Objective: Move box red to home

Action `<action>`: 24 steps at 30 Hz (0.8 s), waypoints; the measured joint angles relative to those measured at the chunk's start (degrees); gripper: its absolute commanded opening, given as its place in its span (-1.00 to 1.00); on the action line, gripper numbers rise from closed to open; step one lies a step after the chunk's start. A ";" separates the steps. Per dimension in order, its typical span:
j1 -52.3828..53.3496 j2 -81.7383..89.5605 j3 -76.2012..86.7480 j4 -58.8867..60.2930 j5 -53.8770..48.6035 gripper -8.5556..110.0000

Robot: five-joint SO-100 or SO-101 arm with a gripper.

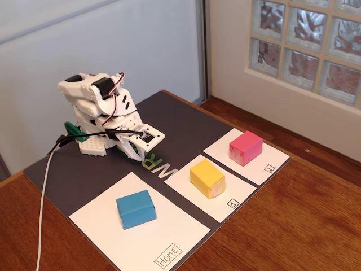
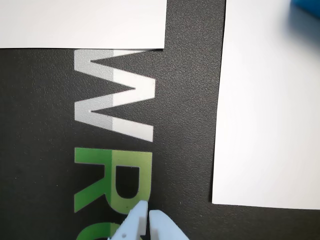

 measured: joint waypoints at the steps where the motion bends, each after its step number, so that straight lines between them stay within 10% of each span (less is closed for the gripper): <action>1: 0.00 0.00 0.00 0.00 0.00 -0.86; 24: 1.67 -0.62 -1.49 0.18 0.53 -0.86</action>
